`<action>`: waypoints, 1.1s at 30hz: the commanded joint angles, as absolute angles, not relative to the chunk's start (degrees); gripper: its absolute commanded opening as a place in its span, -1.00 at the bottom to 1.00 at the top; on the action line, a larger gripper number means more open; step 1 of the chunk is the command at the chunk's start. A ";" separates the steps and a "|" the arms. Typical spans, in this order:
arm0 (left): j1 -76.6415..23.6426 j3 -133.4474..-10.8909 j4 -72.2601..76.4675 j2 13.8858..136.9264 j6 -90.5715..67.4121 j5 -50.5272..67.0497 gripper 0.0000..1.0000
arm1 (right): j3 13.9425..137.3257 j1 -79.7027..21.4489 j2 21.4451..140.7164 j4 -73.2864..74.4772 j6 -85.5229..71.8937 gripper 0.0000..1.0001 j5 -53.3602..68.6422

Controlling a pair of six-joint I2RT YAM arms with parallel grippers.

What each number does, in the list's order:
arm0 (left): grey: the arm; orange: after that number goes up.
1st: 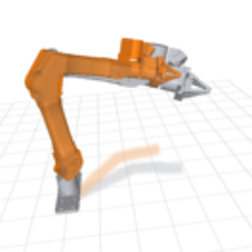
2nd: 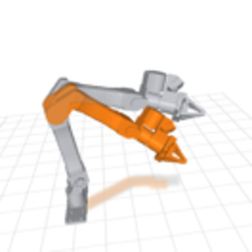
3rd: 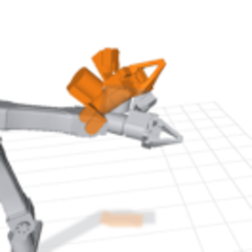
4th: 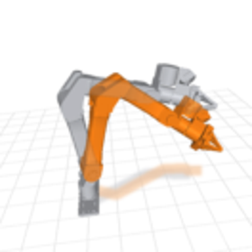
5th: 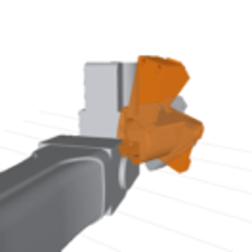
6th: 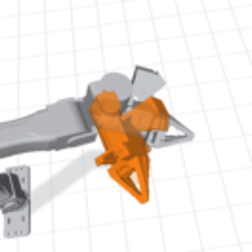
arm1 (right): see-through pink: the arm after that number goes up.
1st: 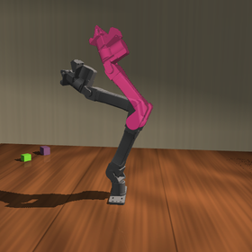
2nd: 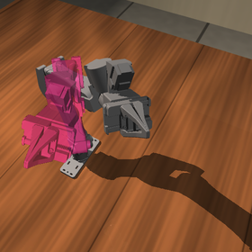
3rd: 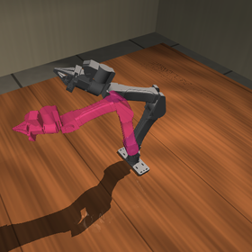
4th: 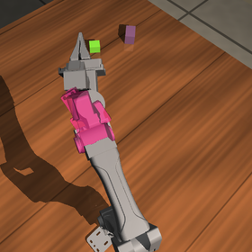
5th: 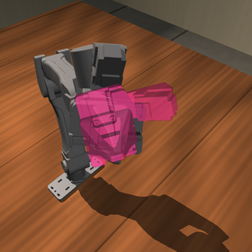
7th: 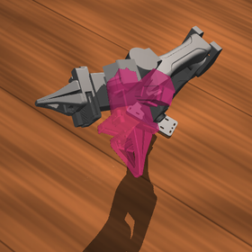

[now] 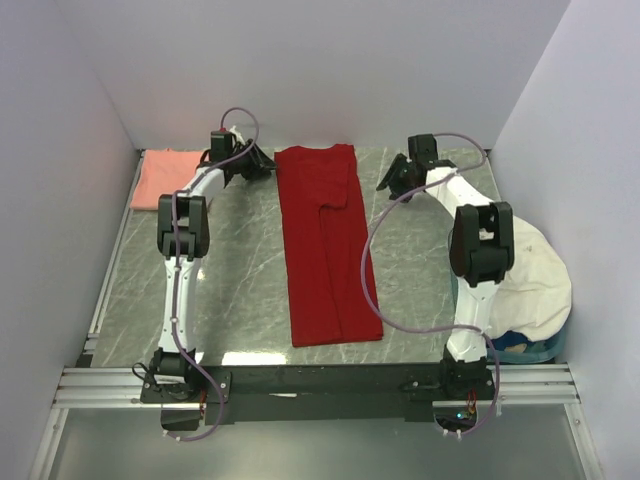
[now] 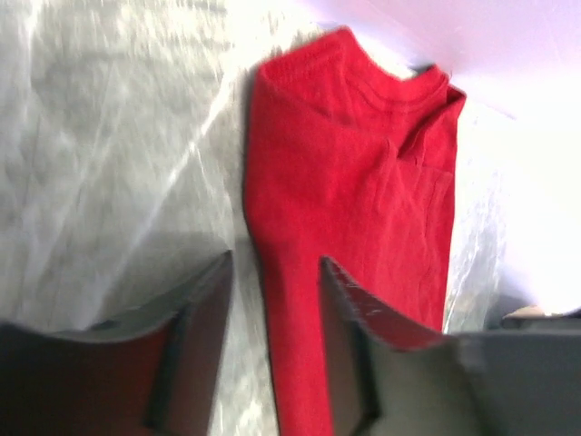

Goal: Fold and stack the t-shirts
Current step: Fold the tshirt

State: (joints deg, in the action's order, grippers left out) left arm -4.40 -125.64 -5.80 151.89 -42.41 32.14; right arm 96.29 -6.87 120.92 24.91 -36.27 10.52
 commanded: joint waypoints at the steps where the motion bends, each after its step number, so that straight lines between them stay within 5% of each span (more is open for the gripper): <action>1: -5.01 -120.95 -7.04 143.37 -39.55 29.62 0.04 | 90.02 -8.00 111.72 22.94 -36.38 0.09 10.11; 4: -5.10 -114.80 -7.47 137.04 -39.63 27.78 0.13 | 81.50 -8.87 103.31 20.75 -37.35 0.08 10.20; 12: -9.48 -80.98 -8.16 111.82 -47.81 17.35 -0.03 | 61.89 -13.61 87.47 24.43 -37.27 0.01 9.23; 20: -29.51 -48.12 -8.69 84.68 -54.84 2.65 -0.03 | 40.03 -22.92 66.55 25.58 -38.76 0.00 9.31; 33: -44.03 -31.82 -20.22 62.76 -61.43 0.87 -0.06 | 24.17 -35.42 47.91 34.10 -42.80 -0.04 6.15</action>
State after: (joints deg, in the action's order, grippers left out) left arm -42.30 -33.32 -18.65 65.47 -58.43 2.04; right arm 25.04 -34.04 49.80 32.42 -41.63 7.09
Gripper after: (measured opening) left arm 0.471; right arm 0.484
